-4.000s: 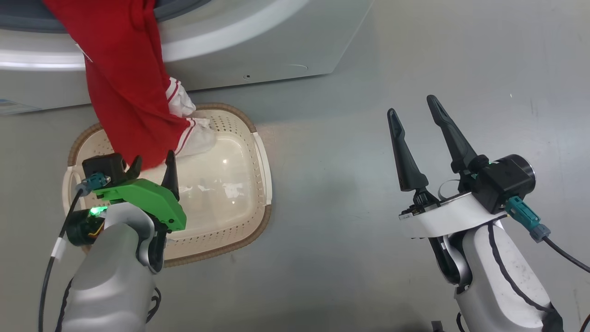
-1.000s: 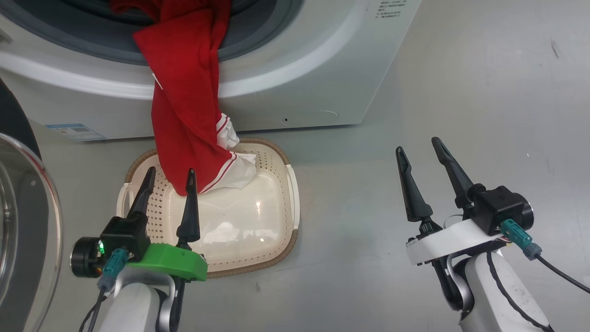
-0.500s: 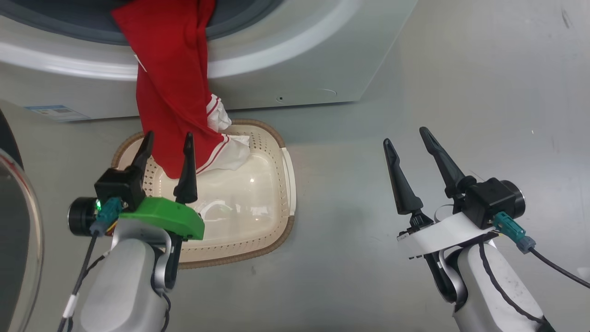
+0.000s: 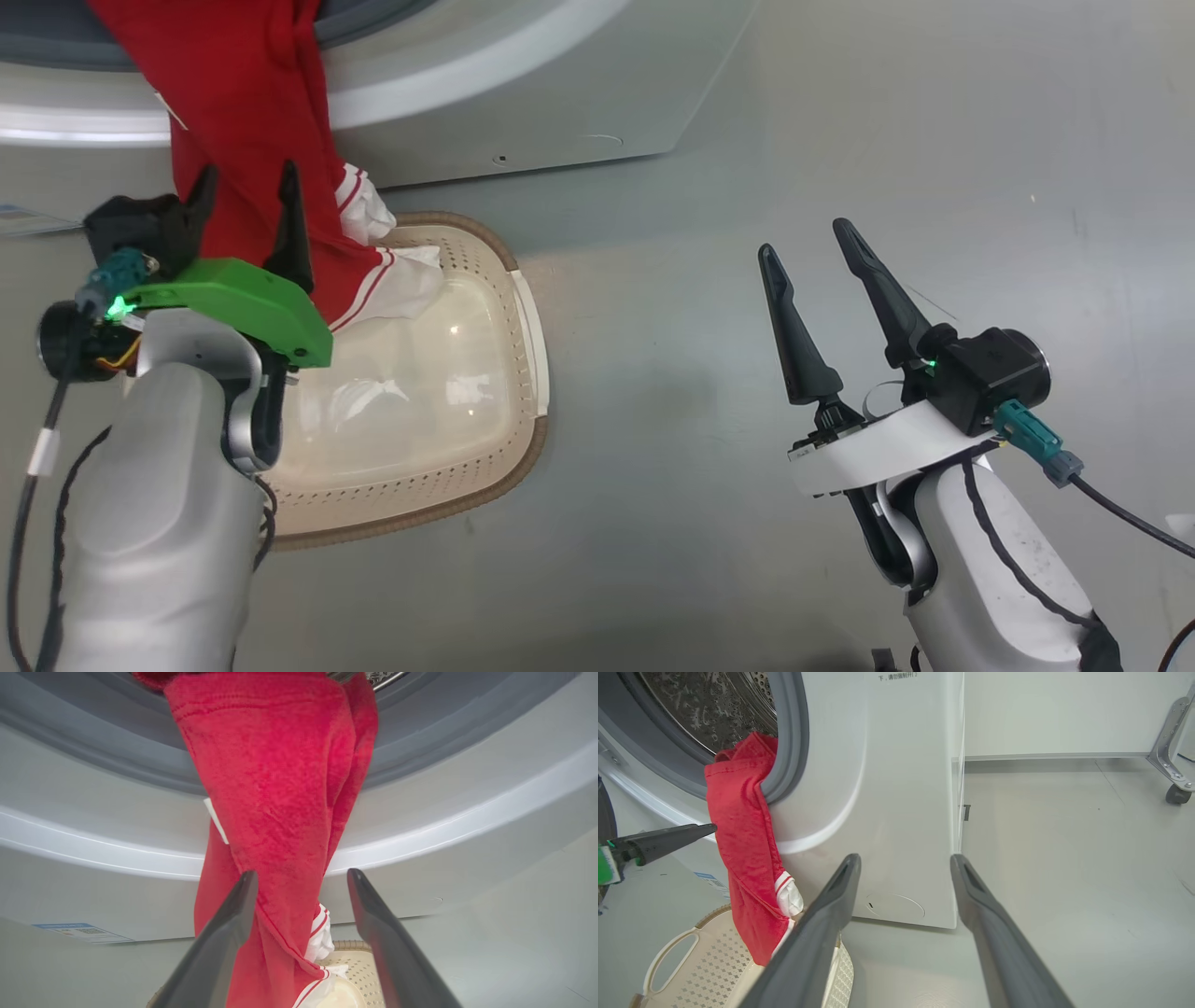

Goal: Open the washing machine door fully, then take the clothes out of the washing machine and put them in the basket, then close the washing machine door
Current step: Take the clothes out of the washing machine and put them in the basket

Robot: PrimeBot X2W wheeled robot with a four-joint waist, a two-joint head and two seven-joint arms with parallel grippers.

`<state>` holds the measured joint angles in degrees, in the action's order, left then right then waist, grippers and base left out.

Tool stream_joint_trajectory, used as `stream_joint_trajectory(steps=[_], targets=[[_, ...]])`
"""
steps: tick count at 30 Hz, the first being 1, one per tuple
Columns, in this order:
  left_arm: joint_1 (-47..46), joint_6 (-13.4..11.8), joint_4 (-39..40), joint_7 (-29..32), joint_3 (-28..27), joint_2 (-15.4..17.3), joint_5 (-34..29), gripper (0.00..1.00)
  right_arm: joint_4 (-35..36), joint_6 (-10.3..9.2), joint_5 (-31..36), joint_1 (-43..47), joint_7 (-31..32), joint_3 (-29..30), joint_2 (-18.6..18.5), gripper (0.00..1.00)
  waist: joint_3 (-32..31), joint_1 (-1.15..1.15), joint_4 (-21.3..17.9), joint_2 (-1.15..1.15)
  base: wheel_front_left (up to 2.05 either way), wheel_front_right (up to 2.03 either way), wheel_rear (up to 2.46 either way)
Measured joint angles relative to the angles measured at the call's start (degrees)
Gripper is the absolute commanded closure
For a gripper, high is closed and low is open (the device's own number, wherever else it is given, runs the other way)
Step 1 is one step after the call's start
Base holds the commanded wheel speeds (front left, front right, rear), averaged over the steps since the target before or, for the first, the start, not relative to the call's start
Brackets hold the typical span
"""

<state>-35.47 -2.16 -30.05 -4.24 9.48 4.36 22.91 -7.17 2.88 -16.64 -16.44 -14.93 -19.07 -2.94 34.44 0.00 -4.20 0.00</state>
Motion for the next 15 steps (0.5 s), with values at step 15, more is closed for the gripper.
stream_joint_trajectory(steps=[15], targets=[[-9.4, -0.1, -9.4, 6.7, -2.5, 3.0, 0.8, 0.00, 0.0, -0.08, -1.0, -1.1, 0.0, -0.7, 0.0, 0.00, 2.3, 0.00, -2.2, 0.00, 0.00, 0.00, 0.00]])
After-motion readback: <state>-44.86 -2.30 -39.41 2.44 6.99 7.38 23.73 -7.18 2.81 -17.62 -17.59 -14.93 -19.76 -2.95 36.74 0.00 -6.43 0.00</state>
